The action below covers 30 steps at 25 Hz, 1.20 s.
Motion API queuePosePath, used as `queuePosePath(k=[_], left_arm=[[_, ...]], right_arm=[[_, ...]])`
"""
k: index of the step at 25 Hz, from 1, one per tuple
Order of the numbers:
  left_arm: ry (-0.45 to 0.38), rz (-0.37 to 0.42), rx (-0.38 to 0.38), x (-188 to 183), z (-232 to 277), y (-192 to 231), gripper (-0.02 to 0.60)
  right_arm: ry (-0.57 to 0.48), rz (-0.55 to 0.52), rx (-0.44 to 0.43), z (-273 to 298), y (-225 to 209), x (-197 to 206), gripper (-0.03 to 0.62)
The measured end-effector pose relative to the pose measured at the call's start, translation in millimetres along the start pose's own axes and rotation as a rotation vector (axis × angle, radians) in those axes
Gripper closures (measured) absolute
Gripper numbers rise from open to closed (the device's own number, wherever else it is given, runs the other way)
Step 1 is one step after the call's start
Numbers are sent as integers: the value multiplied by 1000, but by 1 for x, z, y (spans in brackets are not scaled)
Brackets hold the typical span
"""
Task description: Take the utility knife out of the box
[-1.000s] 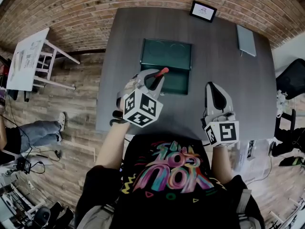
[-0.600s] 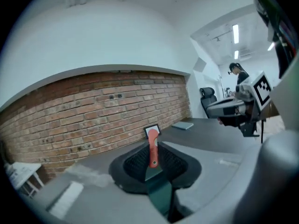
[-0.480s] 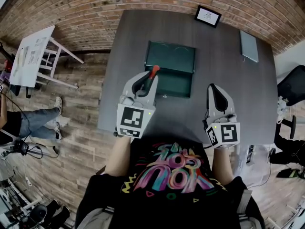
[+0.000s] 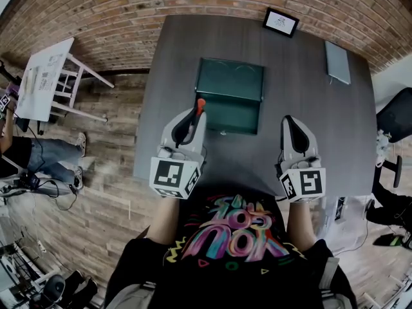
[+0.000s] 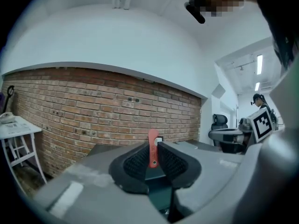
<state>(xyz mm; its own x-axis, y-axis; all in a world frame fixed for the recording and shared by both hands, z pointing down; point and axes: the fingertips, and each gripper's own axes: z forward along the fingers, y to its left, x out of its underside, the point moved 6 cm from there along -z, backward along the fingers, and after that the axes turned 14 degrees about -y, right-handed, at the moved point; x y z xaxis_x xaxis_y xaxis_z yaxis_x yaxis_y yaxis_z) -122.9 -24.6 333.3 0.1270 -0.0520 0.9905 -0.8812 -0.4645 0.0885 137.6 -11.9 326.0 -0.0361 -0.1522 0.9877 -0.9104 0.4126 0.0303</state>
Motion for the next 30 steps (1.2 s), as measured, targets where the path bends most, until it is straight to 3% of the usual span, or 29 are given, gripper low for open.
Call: queuePosePath(k=[30], left_arm=[[34, 0, -7, 10, 9, 8, 526]], right_arm=[[36, 28, -23, 8, -5, 9, 595]])
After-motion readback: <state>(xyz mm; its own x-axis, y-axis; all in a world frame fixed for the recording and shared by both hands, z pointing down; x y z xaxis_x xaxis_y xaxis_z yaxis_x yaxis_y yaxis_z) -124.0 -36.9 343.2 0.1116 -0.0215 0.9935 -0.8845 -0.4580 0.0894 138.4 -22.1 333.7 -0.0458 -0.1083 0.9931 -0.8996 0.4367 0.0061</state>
